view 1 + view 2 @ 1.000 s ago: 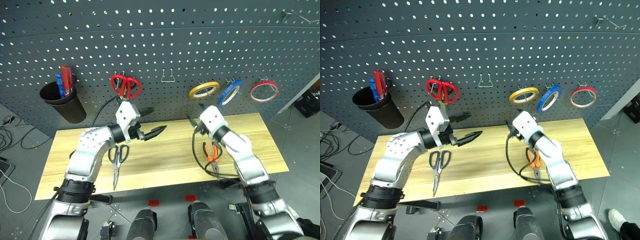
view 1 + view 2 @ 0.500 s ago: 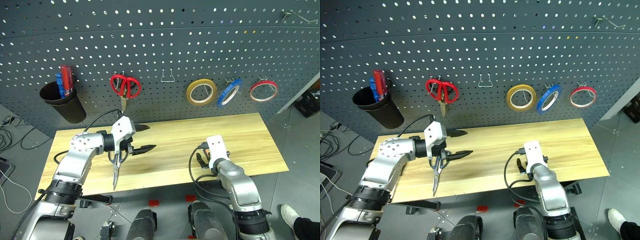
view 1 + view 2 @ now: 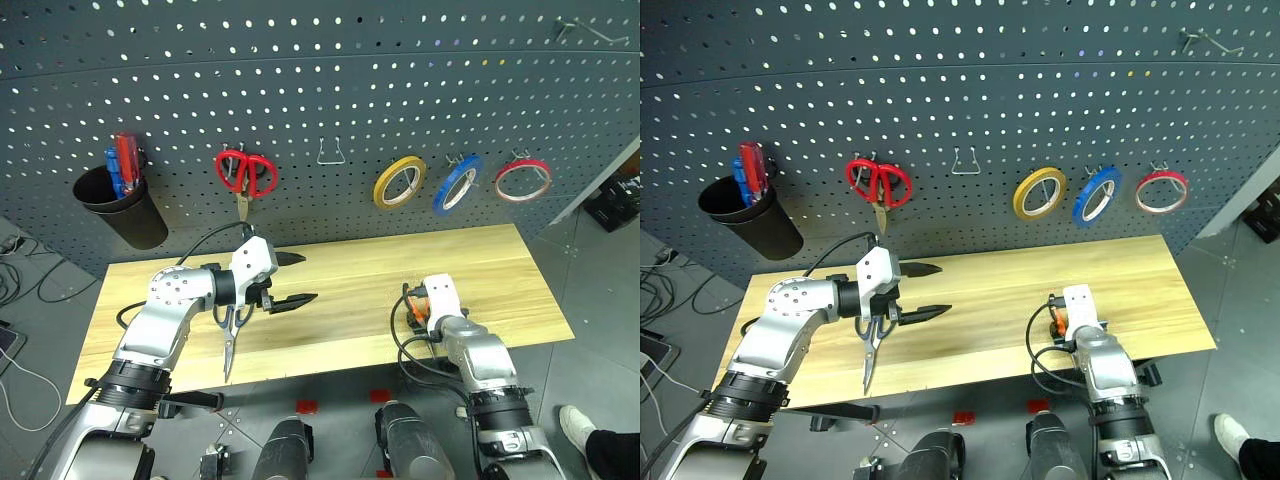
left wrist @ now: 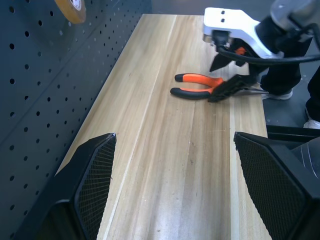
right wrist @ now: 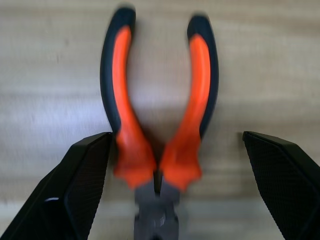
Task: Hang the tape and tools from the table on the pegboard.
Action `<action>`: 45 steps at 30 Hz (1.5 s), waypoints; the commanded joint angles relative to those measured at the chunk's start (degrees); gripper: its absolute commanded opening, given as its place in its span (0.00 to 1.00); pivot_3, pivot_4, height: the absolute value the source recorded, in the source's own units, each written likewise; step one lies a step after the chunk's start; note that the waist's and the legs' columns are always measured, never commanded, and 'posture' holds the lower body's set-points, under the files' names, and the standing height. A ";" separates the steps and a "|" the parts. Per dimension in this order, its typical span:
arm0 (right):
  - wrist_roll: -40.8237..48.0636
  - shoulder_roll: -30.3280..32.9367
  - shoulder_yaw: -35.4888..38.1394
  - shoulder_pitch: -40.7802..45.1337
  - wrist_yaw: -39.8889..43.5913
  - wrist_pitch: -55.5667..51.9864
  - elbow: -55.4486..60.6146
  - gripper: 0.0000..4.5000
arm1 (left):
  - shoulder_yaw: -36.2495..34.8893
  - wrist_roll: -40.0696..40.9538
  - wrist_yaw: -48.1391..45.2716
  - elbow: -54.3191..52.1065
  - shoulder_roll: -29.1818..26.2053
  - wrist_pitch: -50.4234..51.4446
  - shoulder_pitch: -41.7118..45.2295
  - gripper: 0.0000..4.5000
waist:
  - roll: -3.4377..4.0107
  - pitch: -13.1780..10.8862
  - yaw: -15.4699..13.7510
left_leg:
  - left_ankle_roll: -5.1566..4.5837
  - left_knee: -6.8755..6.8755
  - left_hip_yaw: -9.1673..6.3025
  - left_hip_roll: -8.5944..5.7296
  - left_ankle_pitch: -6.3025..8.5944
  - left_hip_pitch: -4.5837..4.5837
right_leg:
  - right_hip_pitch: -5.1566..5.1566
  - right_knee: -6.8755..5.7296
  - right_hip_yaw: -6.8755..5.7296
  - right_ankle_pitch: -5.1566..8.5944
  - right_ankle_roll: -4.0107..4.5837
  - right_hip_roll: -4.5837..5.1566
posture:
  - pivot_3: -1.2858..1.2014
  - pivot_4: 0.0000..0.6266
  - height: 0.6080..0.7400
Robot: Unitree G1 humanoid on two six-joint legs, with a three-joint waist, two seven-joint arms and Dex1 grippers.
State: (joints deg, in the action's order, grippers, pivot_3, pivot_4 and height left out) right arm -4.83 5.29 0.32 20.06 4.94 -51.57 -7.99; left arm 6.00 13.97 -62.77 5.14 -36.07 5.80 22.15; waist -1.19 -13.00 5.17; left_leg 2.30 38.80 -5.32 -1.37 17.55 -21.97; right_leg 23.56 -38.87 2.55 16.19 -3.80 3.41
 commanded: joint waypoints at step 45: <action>3.10 -5.89 -14.38 7.08 5.66 30.38 29.89 0.52 | -24.32 14.68 23.67 -21.07 7.13 9.34 -18.58 0.89 | -0.26 1.23 -0.61 | 0.28 0.01 0.02 0.04 -0.14 -0.08 | 0.23 -0.10 0.04 -0.01 0.01 0.04 | 0.52 0.27 1.00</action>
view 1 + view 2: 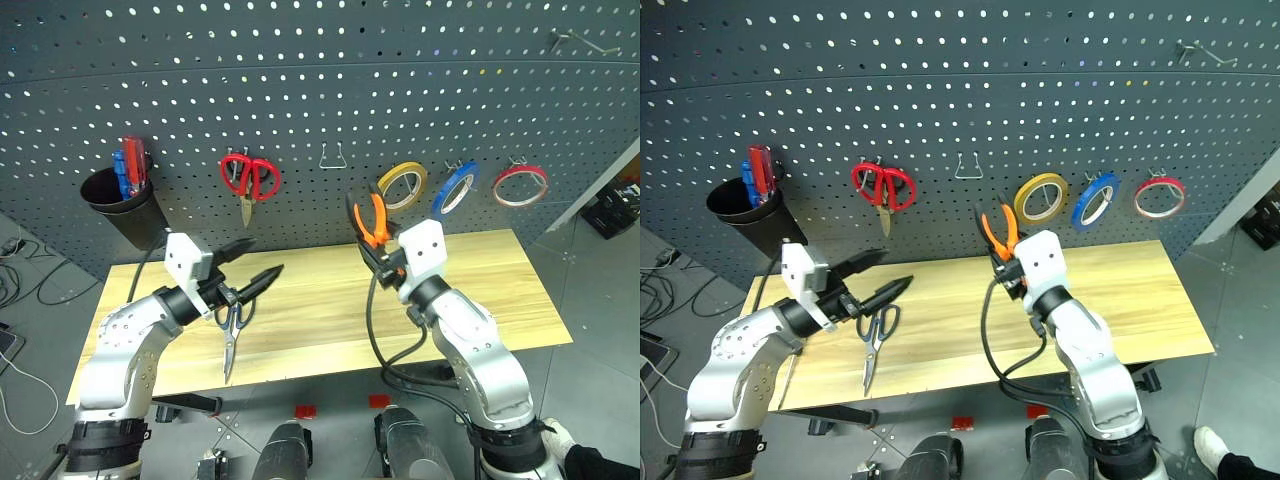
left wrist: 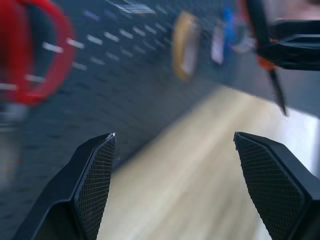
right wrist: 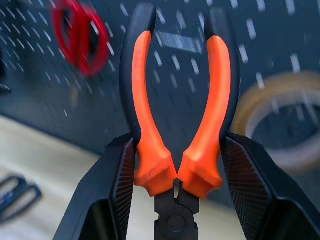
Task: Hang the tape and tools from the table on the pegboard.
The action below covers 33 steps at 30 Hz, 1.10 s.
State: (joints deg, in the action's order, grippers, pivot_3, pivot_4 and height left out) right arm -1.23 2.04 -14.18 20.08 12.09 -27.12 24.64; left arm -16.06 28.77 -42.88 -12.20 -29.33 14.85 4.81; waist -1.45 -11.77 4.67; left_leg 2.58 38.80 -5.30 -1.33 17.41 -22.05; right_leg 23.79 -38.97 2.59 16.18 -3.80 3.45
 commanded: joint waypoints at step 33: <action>-5.91 -3.70 8.74 43.36 -11.08 52.38 -77.87 0.52 | 3.89 0.71 10.21 -8.80 -0.62 8.73 7.90 0.89 | 0.07 -0.08 -1.98 | 0.06 -0.07 0.05 0.02 -0.04 -0.02 | 0.09 -0.02 -0.04 -0.03 0.05 -0.13 | 0.56 0.33 1.00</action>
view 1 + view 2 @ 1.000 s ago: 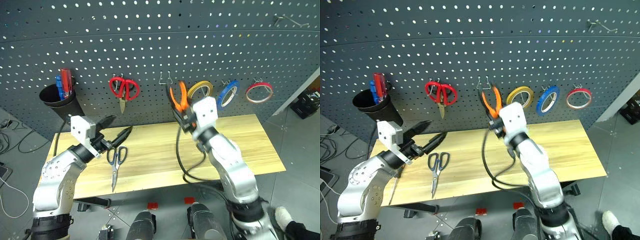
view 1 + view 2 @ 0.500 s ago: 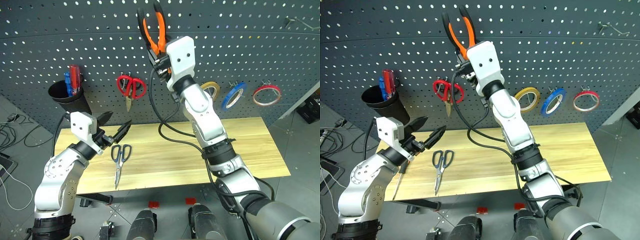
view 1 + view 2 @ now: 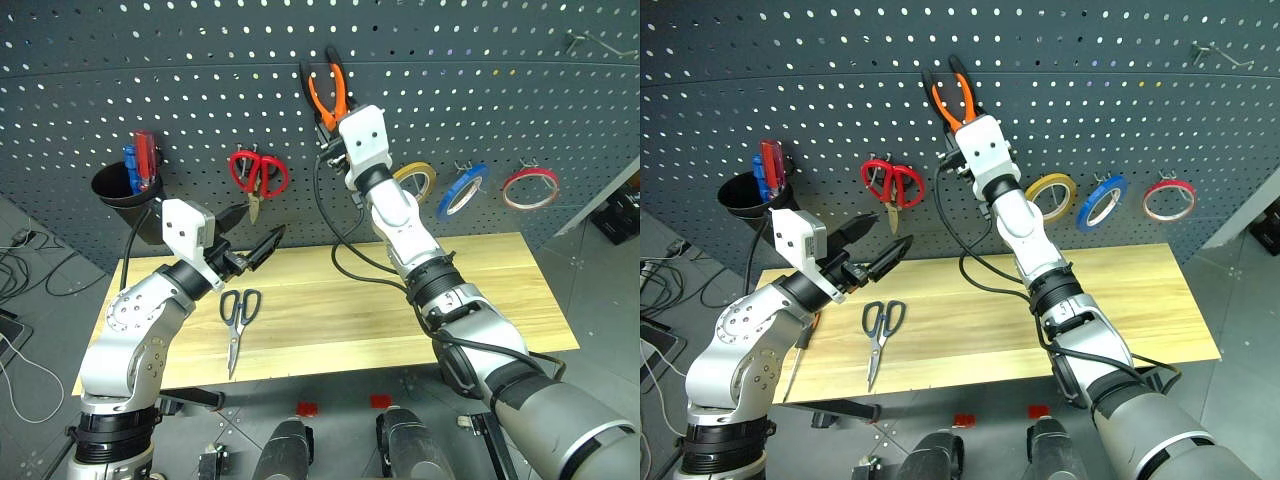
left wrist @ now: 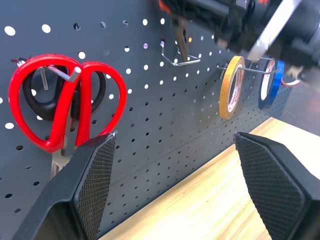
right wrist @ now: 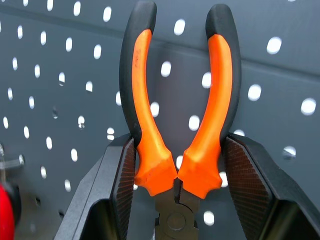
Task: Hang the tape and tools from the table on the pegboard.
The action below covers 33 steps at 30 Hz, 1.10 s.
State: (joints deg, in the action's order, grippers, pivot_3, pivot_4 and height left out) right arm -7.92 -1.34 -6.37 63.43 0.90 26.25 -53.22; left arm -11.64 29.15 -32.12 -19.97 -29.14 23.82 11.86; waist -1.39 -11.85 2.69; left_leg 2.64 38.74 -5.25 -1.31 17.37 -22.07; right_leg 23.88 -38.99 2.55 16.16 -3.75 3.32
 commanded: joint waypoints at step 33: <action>34.68 23.84 -12.08 -42.16 43.65 -80.78 84.15 1.00 | 2.57 -8.78 21.43 1.25 4.85 30.04 -11.49 0.99 | 0.11 -0.21 -0.98 | -0.28 -0.02 -0.33 0.00 0.16 -0.01 | -0.17 0.13 -0.18 0.01 0.03 0.04 | 0.54 0.36 1.00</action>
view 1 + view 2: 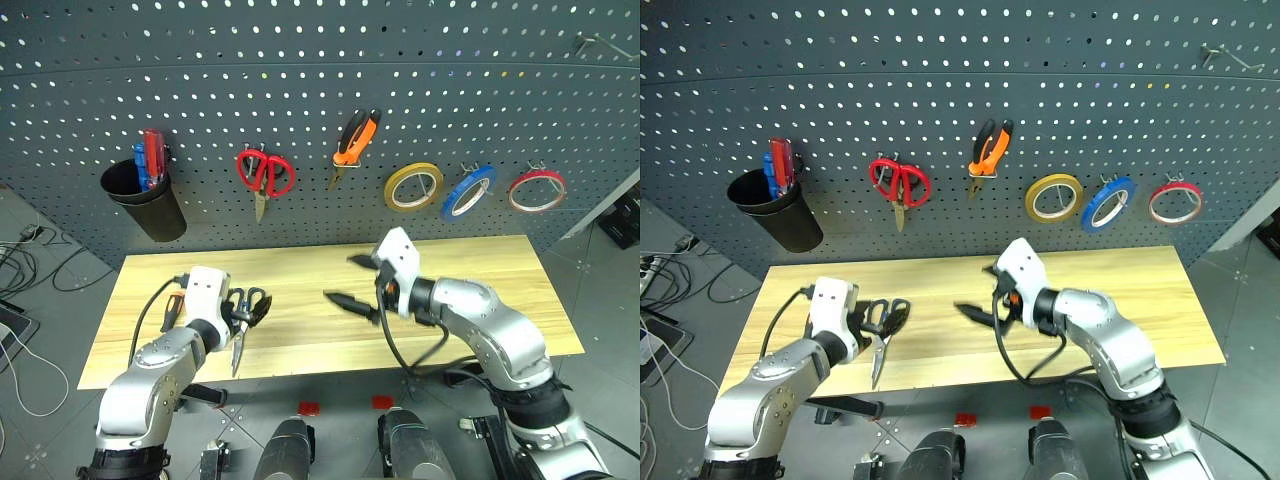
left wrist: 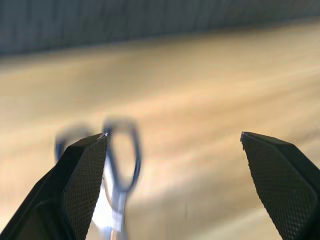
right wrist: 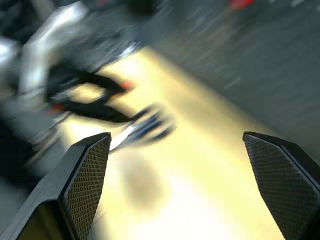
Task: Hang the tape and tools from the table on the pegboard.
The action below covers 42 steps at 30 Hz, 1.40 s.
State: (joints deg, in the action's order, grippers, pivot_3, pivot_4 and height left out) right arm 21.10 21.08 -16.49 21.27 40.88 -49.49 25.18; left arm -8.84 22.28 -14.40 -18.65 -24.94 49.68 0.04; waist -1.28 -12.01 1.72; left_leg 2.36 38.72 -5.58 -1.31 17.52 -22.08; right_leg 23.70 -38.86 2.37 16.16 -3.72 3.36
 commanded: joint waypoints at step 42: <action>5.81 4.94 -4.80 5.06 -3.24 -6.70 5.19 1.00 | 8.21 -13.83 5.69 31.41 4.70 10.48 14.64 0.21 | 0.00 -0.67 0.16 | 0.01 -0.03 -0.22 -0.12 0.00 0.31 | -0.44 0.23 -0.19 0.01 -0.01 0.16 | 0.51 0.40 1.00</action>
State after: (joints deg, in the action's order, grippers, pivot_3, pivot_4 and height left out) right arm 27.97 25.53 -21.42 25.83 37.85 -58.47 29.40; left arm -1.39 9.97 -8.67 10.18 -19.84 58.90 17.63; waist -1.29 -12.68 1.88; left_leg 2.37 38.67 -5.80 -1.43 17.52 -21.77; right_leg 23.26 -38.61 2.18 16.17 -3.73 3.52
